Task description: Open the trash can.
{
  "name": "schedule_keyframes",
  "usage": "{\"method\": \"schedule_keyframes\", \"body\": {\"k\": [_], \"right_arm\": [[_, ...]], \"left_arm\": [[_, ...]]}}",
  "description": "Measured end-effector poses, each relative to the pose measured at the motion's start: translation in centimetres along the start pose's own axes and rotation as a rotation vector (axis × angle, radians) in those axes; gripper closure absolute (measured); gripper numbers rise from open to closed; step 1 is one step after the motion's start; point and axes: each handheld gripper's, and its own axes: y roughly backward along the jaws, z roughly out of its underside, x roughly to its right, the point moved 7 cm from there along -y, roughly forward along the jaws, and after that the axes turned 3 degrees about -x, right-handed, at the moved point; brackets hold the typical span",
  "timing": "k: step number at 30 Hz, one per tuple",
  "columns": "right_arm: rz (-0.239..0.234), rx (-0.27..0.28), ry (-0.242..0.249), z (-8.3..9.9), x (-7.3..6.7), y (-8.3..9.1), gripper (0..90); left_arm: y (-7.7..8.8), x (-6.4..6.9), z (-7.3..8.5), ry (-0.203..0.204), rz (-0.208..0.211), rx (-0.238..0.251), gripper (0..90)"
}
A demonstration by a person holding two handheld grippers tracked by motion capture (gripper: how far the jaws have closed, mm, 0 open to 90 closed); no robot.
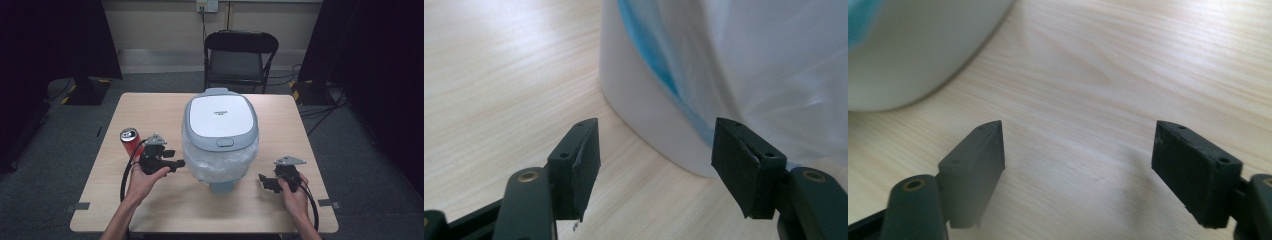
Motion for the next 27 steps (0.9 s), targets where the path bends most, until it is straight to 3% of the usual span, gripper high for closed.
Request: {"method": "schedule_keyframes", "body": {"k": [4, 5, 8, 15, 18, 20, 25, 26, 27], "right_arm": [[-0.003, -0.007, -0.004, 0.5, 0.1, -0.5, 18.8], [-0.009, 0.013, -0.010, 0.7, 0.2, -0.5, 18.3], [-0.007, 0.039, -0.015, 0.8, 0.2, -0.5, 17.4], [-0.002, 0.038, -0.016, 0.8, 0.2, -0.5, 17.2], [-0.002, 0.038, -0.016, 0.8, 0.2, -0.5, 17.3], [-0.002, 0.038, -0.017, 0.8, 0.2, -0.5, 17.2], [-0.002, 0.038, -0.017, 0.8, 0.2, -0.5, 17.2], [-0.001, 0.038, -0.017, 0.8, 0.2, -0.5, 17.2], [-0.002, 0.038, -0.017, 0.8, 0.2, -0.5, 17.2]], "left_arm": [[1.1, 0.5, -1.0, 0.000, 0.018, 0.058, 39.4], [1.8, 1.0, -1.6, -0.007, 0.023, 0.085, 41.4], [2.6, 1.3, -2.3, -0.018, 0.025, 0.097, 41.5], [6.4, 1.8, -4.2, -0.064, 0.003, 0.158, 45.1], [7.2, 2.0, -4.7, -0.069, 0.015, 0.180, 50.5], [8.6, 2.5, -5.6, -0.100, 0.012, 0.234, 57.8], [10.0, 3.9, -6.8, -0.137, 0.064, 0.300, 76.4], [10.5, 4.9, -7.3, -0.173, 0.077, 0.326, 79.7], [10.7, 5.4, -7.7, -0.184, 0.083, 0.347, 83.1]]}}
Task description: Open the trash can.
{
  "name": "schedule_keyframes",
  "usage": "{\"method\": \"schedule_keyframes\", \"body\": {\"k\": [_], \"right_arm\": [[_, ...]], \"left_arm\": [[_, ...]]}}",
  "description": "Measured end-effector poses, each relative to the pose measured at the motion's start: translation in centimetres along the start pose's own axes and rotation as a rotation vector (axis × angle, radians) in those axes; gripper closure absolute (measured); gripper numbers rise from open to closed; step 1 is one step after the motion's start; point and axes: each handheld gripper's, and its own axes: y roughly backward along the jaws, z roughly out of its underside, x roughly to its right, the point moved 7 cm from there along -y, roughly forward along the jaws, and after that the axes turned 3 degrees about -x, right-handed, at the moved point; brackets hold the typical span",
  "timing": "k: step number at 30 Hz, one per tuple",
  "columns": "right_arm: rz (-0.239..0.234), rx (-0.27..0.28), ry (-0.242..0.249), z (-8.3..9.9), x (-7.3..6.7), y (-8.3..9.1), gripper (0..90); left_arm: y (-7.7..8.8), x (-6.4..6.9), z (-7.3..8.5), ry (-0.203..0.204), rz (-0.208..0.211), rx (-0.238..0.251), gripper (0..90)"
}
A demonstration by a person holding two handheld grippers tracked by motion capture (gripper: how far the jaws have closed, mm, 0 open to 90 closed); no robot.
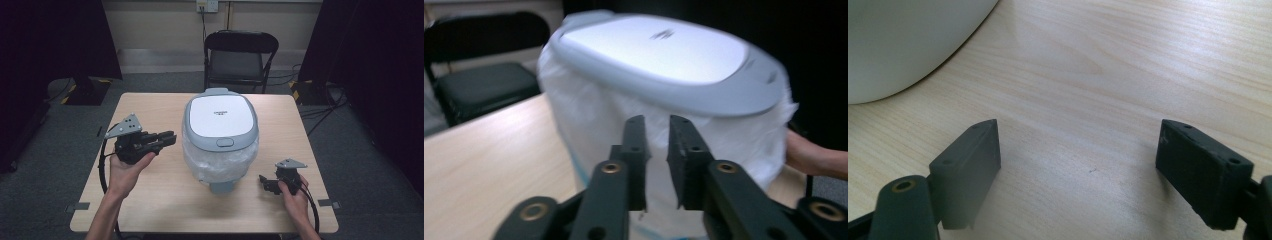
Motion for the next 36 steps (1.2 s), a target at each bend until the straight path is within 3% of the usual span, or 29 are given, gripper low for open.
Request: {"method": "schedule_keyframes", "body": {"k": [4, 10, 20, 22, 28, 36], "right_arm": [[0.000, 0.000, 0.000, 0.0, 0.0, 0.0, 17.2], [0.000, 0.000, 0.000, 0.0, 0.0, 0.0, 17.3], [0.002, 0.000, -0.002, 0.0, 0.0, 0.0, 17.1], [0.002, 0.001, -0.003, 0.0, 0.0, 0.0, 17.1], [0.004, -0.001, -0.007, 0.0, -0.1, 0.0, 17.0], [0.004, -0.001, -0.006, 0.0, -0.1, 0.0, 17.0]], "left_arm": [[0.2, 1.2, -1.9, -0.026, 0.028, 0.058, 90.0], [-1.2, 2.9, -4.2, -0.044, 0.100, 0.075, 90.0], [-4.9, 5.6, -4.5, -0.063, 0.175, 0.023, 90.0], [-6.4, 6.3, -4.4, -0.070, 0.197, -0.004, 90.0], [-8.5, 7.2, -3.8, -0.086, 0.189, -0.047, 90.0], [-8.7, 7.1, -3.6, -0.116, 0.175, -0.044, 90.0]]}}
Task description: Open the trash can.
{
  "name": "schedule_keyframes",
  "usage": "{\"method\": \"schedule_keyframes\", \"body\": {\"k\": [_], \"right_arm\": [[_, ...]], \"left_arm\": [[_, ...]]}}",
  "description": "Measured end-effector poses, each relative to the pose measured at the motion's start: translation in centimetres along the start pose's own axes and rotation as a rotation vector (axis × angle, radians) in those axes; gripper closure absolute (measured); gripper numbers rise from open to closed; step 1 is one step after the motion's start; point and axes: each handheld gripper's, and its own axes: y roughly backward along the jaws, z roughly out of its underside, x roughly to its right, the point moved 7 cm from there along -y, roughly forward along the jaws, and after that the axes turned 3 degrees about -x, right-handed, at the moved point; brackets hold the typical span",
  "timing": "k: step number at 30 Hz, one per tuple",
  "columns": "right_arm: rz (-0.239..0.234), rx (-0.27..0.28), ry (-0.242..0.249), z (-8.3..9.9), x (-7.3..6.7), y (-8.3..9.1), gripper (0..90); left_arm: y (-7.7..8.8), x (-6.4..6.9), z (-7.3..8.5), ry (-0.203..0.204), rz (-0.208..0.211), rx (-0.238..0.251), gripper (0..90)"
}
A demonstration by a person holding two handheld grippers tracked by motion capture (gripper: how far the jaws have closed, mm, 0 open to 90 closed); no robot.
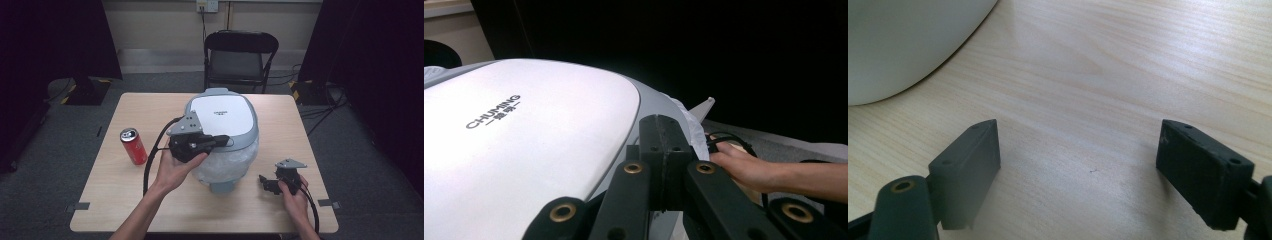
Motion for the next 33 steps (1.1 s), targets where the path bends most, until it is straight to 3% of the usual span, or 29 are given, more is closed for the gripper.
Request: {"method": "schedule_keyframes", "body": {"k": [1, 6, 11, 16, 17, 18, 23, 30, 32, 33], "right_arm": [[0.000, 0.000, 0.000, 0.0, 0.0, 0.0, 17.0], [0.001, 0.000, -0.001, 0.0, 0.0, 0.0, 17.0], [0.002, 0.001, 0.000, 0.0, 0.0, 0.0, 17.0], [0.002, 0.001, 0.000, 0.0, 0.0, 0.0, 17.0], [0.002, 0.001, 0.000, 0.0, 0.0, 0.0, 17.0], [0.002, 0.001, 0.000, 0.0, 0.0, 0.0, 17.0], [0.002, 0.002, 0.000, 0.0, 0.0, 0.0, 17.0], [0.002, 0.001, 0.000, 0.0, 0.0, 0.0, 17.0], [0.002, 0.001, -0.001, 0.0, 0.0, 0.0, 17.0], [0.003, 0.001, -0.001, 0.0, 0.0, 0.0, 16.9]], "left_arm": [[0.0, 0.1, 0.1, -0.016, -0.003, -0.007, 90.0], [0.0, 0.1, 0.1, -0.011, -0.007, -0.003, 90.0], [0.3, -0.4, 0.3, 0.040, 0.033, 0.034, 89.9], [1.7, -1.4, 0.3, 0.092, 0.031, 0.090, 76.8], [2.8, -2.0, 0.2, 0.128, 0.025, 0.118, 73.4], [2.8, -2.0, 0.2, 0.128, 0.025, 0.118, 72.8], [5.7, -4.0, 1.0, 0.149, -0.049, 0.117, 68.2], [7.6, -4.9, 2.5, 0.173, -0.087, 0.114, 61.5], [8.3, -5.4, 3.3, 0.175, -0.121, 0.102, 60.1], [8.5, -5.7, 4.6, 0.197, -0.158, 0.087, 56.0]]}}
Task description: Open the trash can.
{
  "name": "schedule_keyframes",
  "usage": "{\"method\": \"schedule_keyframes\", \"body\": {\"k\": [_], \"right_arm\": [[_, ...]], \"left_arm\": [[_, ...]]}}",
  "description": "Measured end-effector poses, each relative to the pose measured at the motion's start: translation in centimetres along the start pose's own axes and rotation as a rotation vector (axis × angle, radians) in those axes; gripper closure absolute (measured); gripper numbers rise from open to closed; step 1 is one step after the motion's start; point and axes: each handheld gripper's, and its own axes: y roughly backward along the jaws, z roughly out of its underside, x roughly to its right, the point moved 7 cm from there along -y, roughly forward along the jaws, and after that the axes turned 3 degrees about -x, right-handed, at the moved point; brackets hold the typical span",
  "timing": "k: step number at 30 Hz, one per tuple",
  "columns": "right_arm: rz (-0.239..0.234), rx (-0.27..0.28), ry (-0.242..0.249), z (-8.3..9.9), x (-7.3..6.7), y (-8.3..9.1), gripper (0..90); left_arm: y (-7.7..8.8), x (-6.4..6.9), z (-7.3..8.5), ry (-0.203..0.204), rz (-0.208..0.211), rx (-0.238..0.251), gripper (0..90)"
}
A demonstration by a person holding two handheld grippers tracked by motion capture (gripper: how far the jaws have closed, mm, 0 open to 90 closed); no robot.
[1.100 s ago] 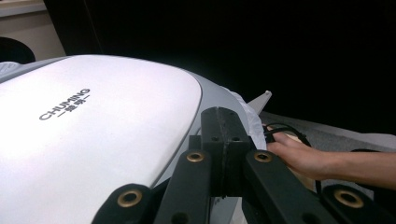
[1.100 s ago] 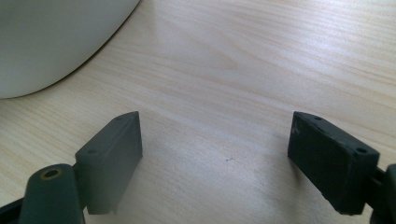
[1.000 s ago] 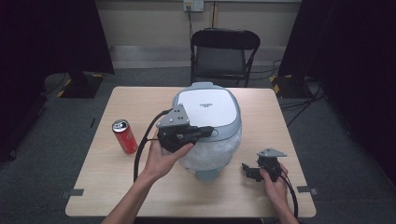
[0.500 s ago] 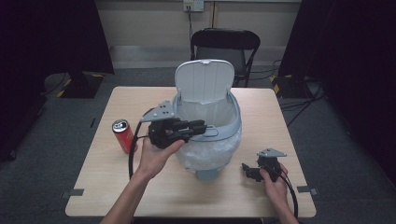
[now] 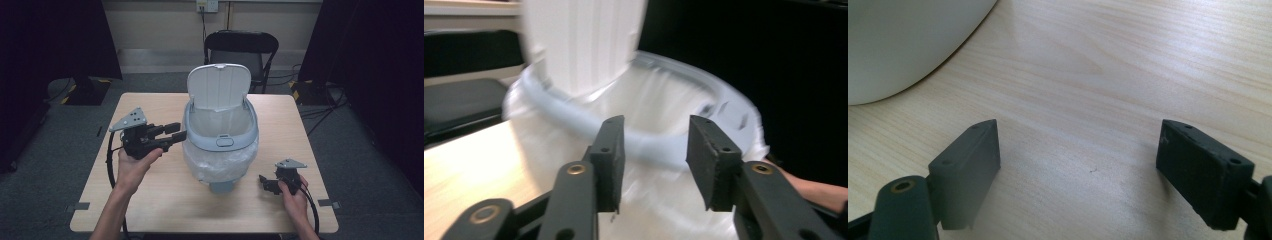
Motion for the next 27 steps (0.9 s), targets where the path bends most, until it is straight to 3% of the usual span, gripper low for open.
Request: {"method": "schedule_keyframes", "body": {"k": [1, 2, 3, 6, 7, 8, 9, 10, 11, 12, 14, 17, 18, 21, 27], "right_arm": [[0.000, 0.000, -0.001, 0.0, 0.0, 0.0, 16.9], [0.000, 0.000, -0.001, 0.0, 0.0, 0.0, 16.9], [0.002, 0.000, -0.003, 0.0, 0.0, 0.0, 16.8], [0.005, 0.000, -0.005, 0.0, -0.1, 0.0, 16.7], [0.005, -0.001, -0.006, 0.0, -0.1, 0.0, 16.8], [0.005, -0.001, -0.006, 0.0, -0.1, 0.0, 16.8], [0.005, -0.001, -0.007, 0.0, -0.1, 0.0, 16.7], [0.005, 0.000, -0.004, 0.0, 0.0, 0.0, 16.8], [0.005, 0.000, -0.004, 0.0, 0.0, 0.0, 16.8], [0.005, -0.001, -0.007, 0.0, -0.1, 0.0, 16.8], [0.006, -0.001, -0.008, 0.0, -0.1, 0.0, 16.8], [0.006, -0.002, -0.008, 0.0, -0.1, 0.0, 16.8], [0.006, -0.002, -0.007, 0.0, -0.1, 0.0, 16.8], [-0.002, -0.002, 0.000, 0.0, -0.2, 0.0, 16.7], [-0.002, -0.002, 0.000, 0.0, -0.2, 0.0, 16.7]], "left_arm": [[0.0, -0.4, 0.8, -0.005, -0.030, -0.020, 53.5], [0.0, -0.4, 0.8, -0.005, -0.030, -0.020, 51.1], [0.0, -1.2, 2.6, 0.002, -0.075, -0.065, 48.5], [0.0, -2.8, 5.5, 0.039, -0.145, -0.107, 43.1], [0.0, -2.8, 5.5, 0.039, -0.145, -0.107, 41.2], [-0.1, -3.2, 6.7, 0.072, -0.149, -0.125, 41.2], [-0.2, -4.0, 9.2, 0.099, -0.170, -0.198, 38.7], [-0.2, -4.0, 9.2, 0.099, -0.170, -0.198, 36.6], [0.0, -4.5, 10.3, 0.094, -0.206, -0.229, 36.6], [0.4, -5.2, 12.0, 0.143, -0.220, -0.253, 35.8], [1.0, -5.8, 13.3, 0.177, -0.242, -0.262, 30.9], [1.7, -6.5, 14.3, 0.184, -0.275, -0.283, 27.7], [2.3, -7.3, 15.2, 0.212, -0.306, -0.287, 28.0], [2.6, -7.5, 15.4, 0.222, -0.308, -0.283, 32.4], [2.6, -7.5, 15.4, 0.222, -0.308, -0.283, 32.4]]}}
